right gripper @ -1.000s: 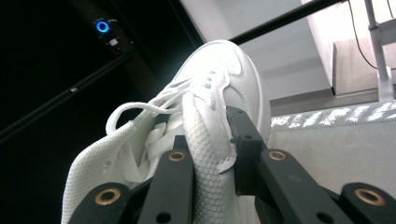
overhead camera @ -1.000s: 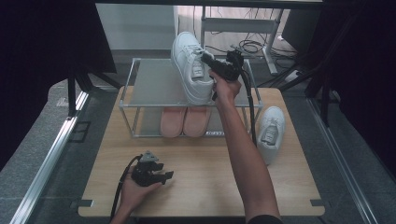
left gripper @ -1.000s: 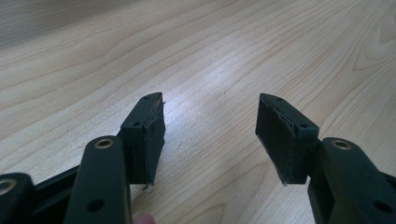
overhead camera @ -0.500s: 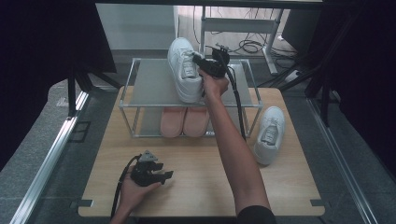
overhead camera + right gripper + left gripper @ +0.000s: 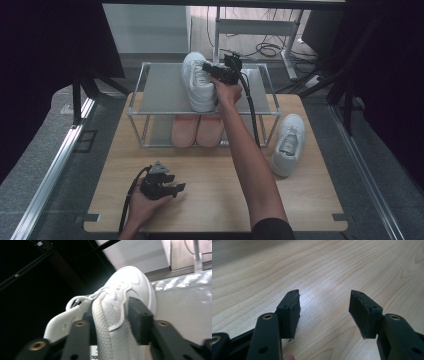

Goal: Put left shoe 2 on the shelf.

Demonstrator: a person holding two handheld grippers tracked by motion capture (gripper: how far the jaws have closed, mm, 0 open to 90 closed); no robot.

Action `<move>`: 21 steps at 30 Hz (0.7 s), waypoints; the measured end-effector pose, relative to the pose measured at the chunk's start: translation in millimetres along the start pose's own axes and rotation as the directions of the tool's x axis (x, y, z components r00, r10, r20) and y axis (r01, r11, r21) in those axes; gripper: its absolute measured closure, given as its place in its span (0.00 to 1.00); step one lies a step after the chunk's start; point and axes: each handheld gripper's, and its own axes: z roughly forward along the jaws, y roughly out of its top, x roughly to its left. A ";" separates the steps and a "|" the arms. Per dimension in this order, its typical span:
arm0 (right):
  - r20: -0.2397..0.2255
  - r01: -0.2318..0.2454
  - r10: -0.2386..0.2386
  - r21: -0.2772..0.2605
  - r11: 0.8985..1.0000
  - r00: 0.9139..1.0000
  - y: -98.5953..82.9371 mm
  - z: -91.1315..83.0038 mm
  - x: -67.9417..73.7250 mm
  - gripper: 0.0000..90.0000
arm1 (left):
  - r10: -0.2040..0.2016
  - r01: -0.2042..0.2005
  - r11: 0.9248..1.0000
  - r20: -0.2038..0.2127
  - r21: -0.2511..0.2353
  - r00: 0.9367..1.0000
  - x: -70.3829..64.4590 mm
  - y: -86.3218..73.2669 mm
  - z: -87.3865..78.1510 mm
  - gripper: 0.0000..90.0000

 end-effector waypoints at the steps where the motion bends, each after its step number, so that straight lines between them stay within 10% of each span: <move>1: -0.019 0.007 -0.007 0.000 1.000 1.000 1.0 -2.5 0.4 0.65 | 0.001 -0.001 1.000 0.000 0.000 1.000 -0.4 0.0 0.0 0.48; 11: -0.065 0.129 -0.133 -0.054 0.990 0.989 8.5 -47.2 12.6 0.69 | 0.003 -0.003 1.000 -0.005 0.003 1.000 -0.9 0.2 0.1 0.48; 21: -0.114 0.139 -0.141 -0.024 0.990 0.984 -12.2 -84.1 -6.2 0.84 | 0.010 -0.010 1.000 -0.015 0.002 1.000 -3.4 1.2 -1.4 0.48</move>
